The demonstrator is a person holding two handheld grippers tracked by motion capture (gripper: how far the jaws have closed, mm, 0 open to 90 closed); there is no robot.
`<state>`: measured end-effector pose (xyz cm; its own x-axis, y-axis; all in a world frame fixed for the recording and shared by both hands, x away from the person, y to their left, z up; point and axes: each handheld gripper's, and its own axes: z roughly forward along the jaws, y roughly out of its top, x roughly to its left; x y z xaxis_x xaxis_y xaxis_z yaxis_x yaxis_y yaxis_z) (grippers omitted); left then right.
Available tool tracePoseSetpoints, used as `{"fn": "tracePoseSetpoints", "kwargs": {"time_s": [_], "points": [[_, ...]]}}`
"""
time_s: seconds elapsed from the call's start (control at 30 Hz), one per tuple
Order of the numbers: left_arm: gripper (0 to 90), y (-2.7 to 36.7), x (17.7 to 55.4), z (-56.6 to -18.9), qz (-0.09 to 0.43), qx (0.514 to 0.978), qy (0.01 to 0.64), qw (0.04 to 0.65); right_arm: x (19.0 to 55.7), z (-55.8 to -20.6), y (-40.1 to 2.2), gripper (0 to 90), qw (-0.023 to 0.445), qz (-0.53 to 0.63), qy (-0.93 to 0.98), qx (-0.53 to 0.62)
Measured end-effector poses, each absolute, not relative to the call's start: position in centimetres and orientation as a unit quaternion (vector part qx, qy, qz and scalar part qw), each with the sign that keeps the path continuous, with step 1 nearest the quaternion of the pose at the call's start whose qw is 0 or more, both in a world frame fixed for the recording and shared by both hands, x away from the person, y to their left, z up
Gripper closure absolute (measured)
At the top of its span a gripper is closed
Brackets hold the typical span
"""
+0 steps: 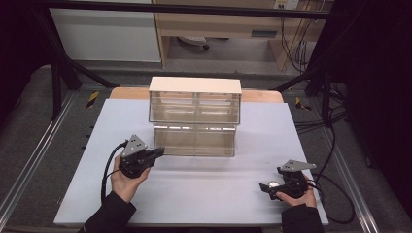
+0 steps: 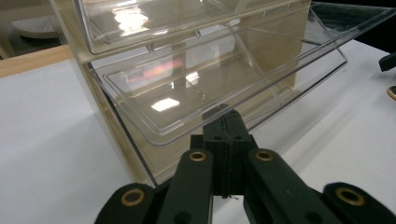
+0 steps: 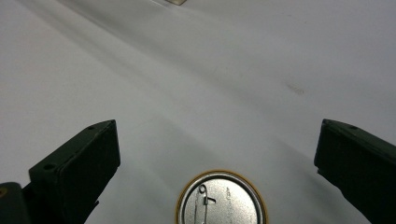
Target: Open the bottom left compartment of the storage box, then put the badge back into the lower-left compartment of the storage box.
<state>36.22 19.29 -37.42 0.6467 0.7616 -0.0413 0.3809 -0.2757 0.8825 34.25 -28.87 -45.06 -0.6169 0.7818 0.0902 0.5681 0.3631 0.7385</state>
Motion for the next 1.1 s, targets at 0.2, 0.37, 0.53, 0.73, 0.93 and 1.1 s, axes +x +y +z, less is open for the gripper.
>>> {"fn": "tracePoseSetpoints", "kwargs": {"time_s": [0.2,0.37,0.53,0.73,0.93,1.1], "points": [[89.6,19.3,36.4,-36.9,0.204,0.771,0.369,0.477,34.0,-45.0,-29.0,0.9,0.141,0.383,0.813,0.415],[89.6,19.2,36.6,-36.6,0.203,0.771,0.367,0.479,34.0,-44.9,-29.0,0.9,0.142,0.381,0.815,0.413],[89.6,19.1,36.8,-36.3,0.201,0.77,0.365,0.483,33.9,-44.8,-29.1,0.9,0.144,0.38,0.815,0.414],[89.6,19.1,37.1,-35.9,0.201,0.768,0.366,0.486,33.8,-44.6,-29.0,0.9,0.147,0.374,0.815,0.417],[89.6,19.0,37.4,-35.6,0.203,0.769,0.364,0.484,33.6,-44.2,-29.1,2.2,0.15,0.361,0.82,0.418],[89.6,18.9,37.5,-35.4,0.21,0.774,0.36,0.477,33.2,-44.0,-29.3,5.1,0.155,0.356,0.821,0.419]]}}
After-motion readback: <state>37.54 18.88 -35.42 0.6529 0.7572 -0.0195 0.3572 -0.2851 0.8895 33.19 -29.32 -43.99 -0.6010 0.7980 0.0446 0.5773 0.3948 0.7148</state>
